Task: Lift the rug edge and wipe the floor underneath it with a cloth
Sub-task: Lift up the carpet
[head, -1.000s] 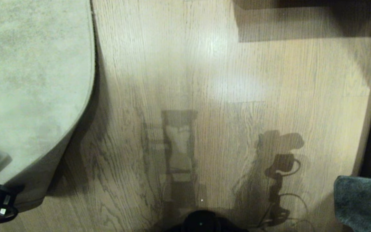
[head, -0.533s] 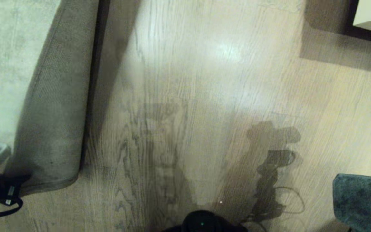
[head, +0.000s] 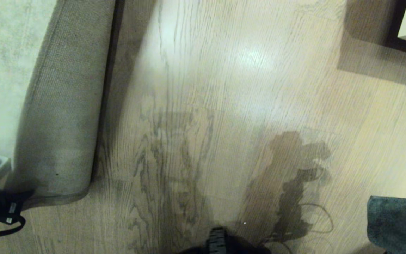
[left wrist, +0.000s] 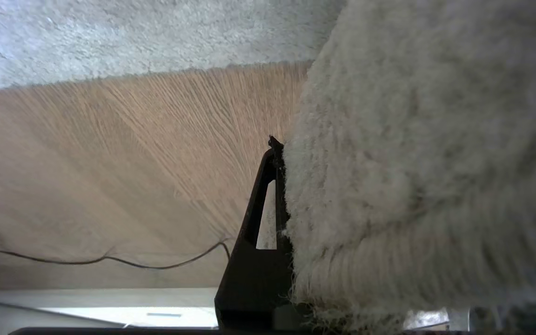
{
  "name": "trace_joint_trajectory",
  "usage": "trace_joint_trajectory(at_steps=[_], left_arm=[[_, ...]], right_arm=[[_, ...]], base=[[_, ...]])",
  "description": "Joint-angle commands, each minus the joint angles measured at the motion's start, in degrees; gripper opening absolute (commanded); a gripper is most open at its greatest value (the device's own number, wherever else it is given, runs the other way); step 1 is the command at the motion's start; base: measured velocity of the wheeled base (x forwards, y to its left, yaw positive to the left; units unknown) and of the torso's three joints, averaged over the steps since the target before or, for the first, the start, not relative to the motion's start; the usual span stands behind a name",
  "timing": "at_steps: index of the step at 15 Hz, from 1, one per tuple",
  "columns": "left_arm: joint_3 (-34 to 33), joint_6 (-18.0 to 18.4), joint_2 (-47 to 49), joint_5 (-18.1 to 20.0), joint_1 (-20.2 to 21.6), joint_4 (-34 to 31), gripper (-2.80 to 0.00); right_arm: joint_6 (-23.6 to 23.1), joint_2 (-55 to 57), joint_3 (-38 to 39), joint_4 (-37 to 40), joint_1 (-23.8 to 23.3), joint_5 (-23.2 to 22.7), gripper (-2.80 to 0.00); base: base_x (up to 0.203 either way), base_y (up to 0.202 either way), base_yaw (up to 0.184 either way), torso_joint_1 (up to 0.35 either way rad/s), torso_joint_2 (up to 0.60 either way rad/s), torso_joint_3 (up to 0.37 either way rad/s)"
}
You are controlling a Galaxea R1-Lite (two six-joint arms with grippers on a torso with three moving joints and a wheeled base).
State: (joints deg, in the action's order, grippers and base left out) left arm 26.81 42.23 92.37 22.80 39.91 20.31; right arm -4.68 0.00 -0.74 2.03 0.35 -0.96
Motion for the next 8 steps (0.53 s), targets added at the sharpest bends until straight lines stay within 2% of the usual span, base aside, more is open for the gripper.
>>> trace_joint_trajectory(at_steps=[1, 8], left_arm=[[0.0, 0.22, 0.8, 0.49, -0.1, 0.26, -2.8], [-0.25, 0.2, 0.88, 0.41, -0.1, -0.01, -2.8]], right_arm=[[-0.06, 0.0, -0.05, 0.0, 0.0, -0.09, -2.8], [0.11, 0.01, -0.05, 0.08, 0.0, 0.0, -2.8]], base=[[0.0, 0.0, 0.0, 0.0, 0.0, 0.0], [0.0, 0.0, 0.0, 0.0, 0.0, 0.0]])
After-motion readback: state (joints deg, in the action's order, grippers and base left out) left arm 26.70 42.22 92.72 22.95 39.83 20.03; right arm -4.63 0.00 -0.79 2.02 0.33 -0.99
